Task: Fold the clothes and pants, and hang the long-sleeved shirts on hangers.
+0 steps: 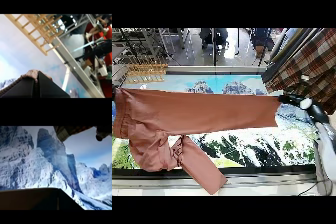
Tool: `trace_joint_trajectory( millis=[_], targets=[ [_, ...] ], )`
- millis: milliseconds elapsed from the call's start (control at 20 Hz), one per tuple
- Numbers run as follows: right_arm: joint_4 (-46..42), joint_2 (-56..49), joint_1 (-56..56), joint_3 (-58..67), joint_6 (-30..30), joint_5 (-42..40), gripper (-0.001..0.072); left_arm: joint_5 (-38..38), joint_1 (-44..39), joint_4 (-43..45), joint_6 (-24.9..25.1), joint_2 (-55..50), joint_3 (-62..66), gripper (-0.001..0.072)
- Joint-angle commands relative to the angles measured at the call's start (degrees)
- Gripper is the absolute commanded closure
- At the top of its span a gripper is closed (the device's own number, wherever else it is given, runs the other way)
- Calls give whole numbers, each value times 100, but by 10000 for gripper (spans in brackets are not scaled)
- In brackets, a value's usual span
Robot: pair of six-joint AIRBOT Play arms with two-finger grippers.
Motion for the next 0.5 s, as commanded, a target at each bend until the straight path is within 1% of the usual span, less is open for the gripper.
trace_joint_trajectory(
  millis=[0, 50, 100, 150, 200, 250, 300, 350, 400, 450],
  targets=[
    [170, -1519, 258, 1178, 212, -476, 632, 444, -245, -125, 46, -907, 719, 327],
    [219, -1631, 256, 1419, 267, -219, 378, 424, -210, -125, 46, -918, 743, 28],
    [225, -1613, 212, 1563, 269, 138, 177, 302, -103, -120, 48, -863, 745, -2],
    [227, -1545, 129, 1722, 269, 717, 144, -13, 66, -116, 48, -772, 745, -2],
    [243, -1469, 22, 1843, 256, 1325, 144, -549, 304, 37, 46, -636, 745, -1],
    [321, -1360, -118, 1897, 168, 1985, 144, -1200, 557, 415, 44, -487, 745, 6],
    [590, -1252, -254, 1895, -11, 2645, 145, -2002, 837, 1056, -15, -319, 745, 29],
    [1049, -1167, -367, 1884, -343, 3436, 145, -2747, 1088, 1814, -354, -181, 743, 119],
    [1475, -1130, -396, 1880, -713, 4247, 155, -3550, 1309, 2693, -822, -72, 743, 205],
    [1794, -1108, -354, 1834, -979, 5101, 199, -4232, 1462, 3407, -1163, -28, 743, 213]
  ],
)
